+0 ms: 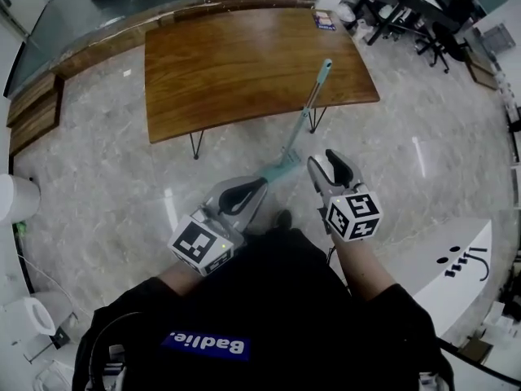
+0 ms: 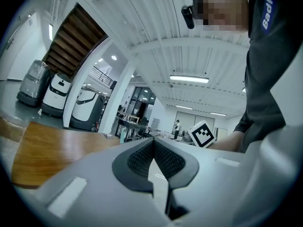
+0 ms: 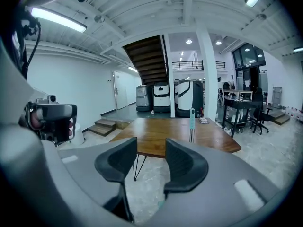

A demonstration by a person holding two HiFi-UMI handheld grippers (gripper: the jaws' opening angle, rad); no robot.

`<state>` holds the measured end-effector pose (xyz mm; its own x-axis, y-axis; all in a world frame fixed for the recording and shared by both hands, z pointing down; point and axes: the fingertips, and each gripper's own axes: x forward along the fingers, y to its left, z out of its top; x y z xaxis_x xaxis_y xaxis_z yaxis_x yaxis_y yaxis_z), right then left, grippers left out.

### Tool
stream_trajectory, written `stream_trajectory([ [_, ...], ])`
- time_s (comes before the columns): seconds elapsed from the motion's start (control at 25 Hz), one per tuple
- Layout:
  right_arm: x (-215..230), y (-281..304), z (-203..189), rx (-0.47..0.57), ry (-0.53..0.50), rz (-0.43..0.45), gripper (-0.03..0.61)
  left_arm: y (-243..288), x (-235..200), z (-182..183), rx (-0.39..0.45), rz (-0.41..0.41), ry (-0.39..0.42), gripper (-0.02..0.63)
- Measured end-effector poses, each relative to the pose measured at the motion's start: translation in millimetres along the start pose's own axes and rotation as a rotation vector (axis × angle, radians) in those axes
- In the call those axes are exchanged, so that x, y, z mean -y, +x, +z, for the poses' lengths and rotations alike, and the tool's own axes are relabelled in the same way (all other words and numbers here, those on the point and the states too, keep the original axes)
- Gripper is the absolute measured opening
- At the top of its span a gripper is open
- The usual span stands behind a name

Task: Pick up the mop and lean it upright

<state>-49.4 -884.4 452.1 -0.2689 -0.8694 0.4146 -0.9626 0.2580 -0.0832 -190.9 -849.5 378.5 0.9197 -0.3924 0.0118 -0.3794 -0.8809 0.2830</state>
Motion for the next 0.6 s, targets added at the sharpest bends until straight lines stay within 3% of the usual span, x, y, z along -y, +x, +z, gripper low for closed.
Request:
stream_trajectory([
  [0.2, -3, -25, -1, 0.07, 0.023, 0.037, 0.163, 10, 20, -1, 0.014, 0.0, 0.02, 0.02],
  [0.6, -2, -85, -9, 0.16, 0.065, 0.19, 0.1, 34, 80, -7, -0.022, 0.105, 0.054, 0.02],
])
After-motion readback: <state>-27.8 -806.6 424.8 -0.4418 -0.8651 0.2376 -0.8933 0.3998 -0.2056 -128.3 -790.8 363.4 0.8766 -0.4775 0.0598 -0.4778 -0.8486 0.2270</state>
